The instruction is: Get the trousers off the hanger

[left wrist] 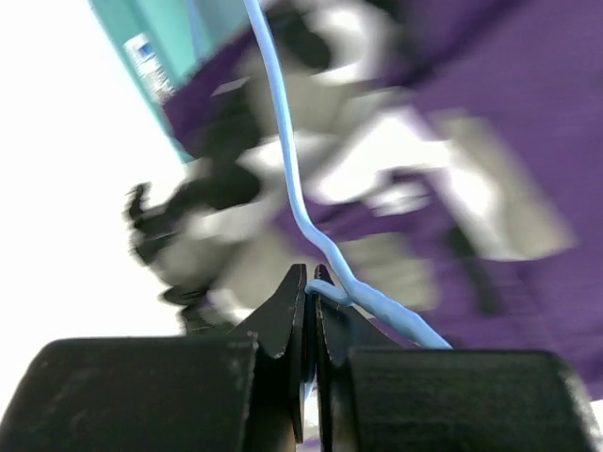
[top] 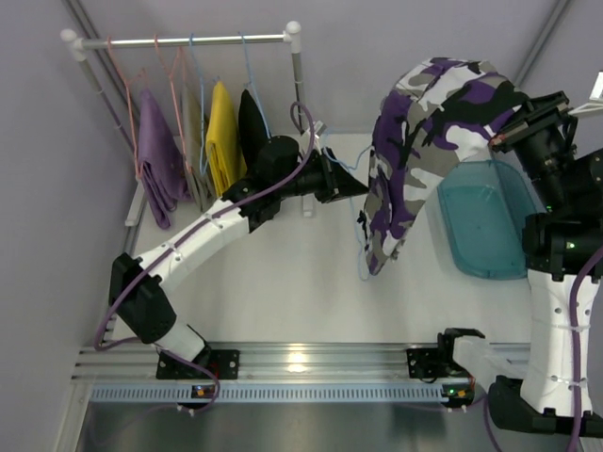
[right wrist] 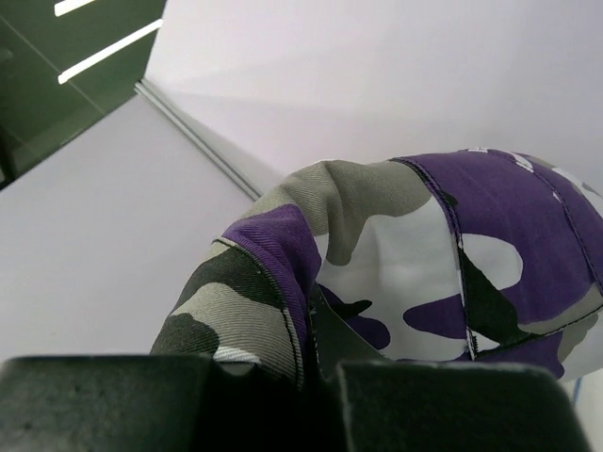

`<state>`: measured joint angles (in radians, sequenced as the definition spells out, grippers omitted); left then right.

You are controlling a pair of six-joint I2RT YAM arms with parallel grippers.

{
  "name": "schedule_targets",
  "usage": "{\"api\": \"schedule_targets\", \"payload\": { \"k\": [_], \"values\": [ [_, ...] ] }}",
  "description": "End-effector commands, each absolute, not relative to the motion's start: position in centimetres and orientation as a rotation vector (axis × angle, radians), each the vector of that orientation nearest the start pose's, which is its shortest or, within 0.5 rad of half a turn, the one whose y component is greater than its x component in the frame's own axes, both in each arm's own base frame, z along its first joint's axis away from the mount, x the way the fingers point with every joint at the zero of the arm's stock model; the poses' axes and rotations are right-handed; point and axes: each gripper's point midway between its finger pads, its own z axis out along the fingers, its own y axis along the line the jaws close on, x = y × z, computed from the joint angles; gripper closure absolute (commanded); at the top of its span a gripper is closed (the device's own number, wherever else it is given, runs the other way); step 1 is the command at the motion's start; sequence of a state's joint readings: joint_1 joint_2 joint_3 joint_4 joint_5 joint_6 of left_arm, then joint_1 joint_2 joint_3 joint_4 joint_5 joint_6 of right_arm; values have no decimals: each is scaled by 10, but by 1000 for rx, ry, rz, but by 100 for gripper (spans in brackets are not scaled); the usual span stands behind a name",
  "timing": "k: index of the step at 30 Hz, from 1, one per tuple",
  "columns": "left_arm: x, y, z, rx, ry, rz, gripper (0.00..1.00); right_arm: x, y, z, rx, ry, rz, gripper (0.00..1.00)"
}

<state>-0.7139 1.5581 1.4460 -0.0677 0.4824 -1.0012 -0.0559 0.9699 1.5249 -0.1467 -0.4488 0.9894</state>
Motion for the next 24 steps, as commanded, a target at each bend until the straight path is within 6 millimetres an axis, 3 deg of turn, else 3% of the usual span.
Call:
{"api": "schedule_targets", "payload": {
  "k": [1, 6, 10, 17, 24],
  "values": [
    [277, -386, 364, 187, 1975, -1586, 100, 207, 84, 660, 161, 960, 1093, 100],
    [276, -380, 337, 177, 2040, -1532, 100, 201, 60, 684, 244, 851, 1030, 100],
    [275, -378, 330, 178, 2059, -1510, 100, 198, 31, 698, 326, 771, 874, 100],
    [274, -376, 339, 186, 2038, -1507, 100, 219, -33, 673, 473, 811, 406, 100],
    [273, -373, 351, 205, 2000, -1496, 100, 219, -100, 638, 582, 876, -111, 100]
  ]
}}
